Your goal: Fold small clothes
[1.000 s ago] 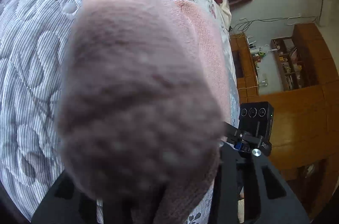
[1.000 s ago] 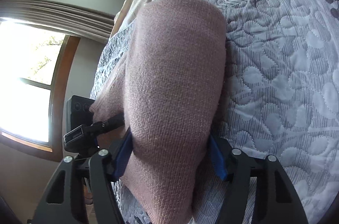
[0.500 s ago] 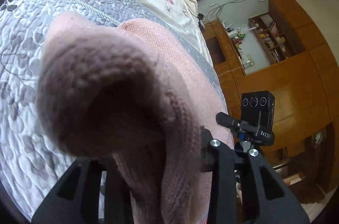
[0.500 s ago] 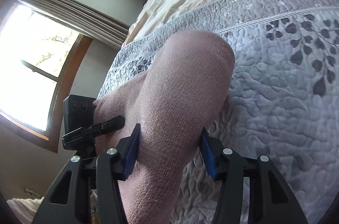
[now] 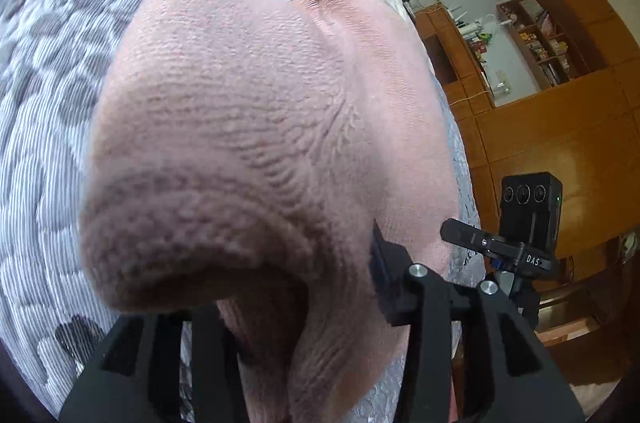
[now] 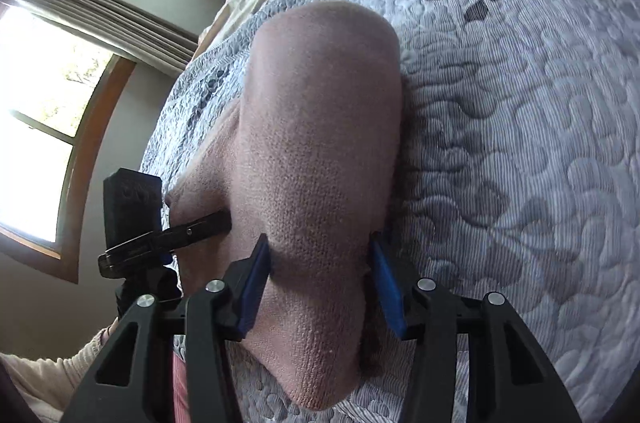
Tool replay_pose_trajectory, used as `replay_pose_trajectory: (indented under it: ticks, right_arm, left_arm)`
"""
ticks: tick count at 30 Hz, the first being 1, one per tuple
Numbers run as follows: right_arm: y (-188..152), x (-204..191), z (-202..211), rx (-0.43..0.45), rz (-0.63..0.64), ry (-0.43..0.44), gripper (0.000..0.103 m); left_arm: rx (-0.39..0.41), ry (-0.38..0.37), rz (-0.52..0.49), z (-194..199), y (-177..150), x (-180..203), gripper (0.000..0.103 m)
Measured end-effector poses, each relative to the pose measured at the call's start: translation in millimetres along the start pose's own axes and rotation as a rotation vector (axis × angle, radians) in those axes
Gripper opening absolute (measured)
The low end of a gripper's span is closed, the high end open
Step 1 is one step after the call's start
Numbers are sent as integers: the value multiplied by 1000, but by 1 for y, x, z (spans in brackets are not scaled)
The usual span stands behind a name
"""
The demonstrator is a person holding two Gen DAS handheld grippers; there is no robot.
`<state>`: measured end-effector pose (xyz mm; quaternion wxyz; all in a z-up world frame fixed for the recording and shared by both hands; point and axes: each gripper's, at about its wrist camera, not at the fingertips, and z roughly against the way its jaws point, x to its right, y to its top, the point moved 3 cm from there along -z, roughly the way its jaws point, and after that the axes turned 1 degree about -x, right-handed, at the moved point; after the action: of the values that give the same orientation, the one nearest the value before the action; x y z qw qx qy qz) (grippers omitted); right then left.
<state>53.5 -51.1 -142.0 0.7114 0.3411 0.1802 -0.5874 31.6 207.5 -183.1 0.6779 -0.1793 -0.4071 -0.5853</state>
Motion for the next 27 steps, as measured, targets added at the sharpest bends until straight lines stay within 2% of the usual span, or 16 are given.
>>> replay_pose_trajectory:
  ticks: [2,9,13,17,23,25,27]
  right_arm:
    - [-7,5,-6,4,-28,9,50]
    - [-19,15,-20,2,-72,2,51]
    - [-22,2,-11,0,-41,-66,56]
    - [-32,-15,5,-1,-7,-92,57]
    - [-59,-23,15,-6,28,-154,56]
    - [-66,-22,12,-17,26,-187,55]
    - [-72,-16,7,-37,20,-218,54]
  left_arm:
    - [11,-16,22,3,-3,-12,50]
    - [13,36,-10,8,-10,-15,53]
    - [21,140,-36,19,-12,-5,56]
    - [57,240,-133,43,-22,19,58]
    - [58,315,-163,60,-48,20,58]
    - [44,354,-156,57,-61,11,58]
    - [37,353,-123,56,-68,1,60]
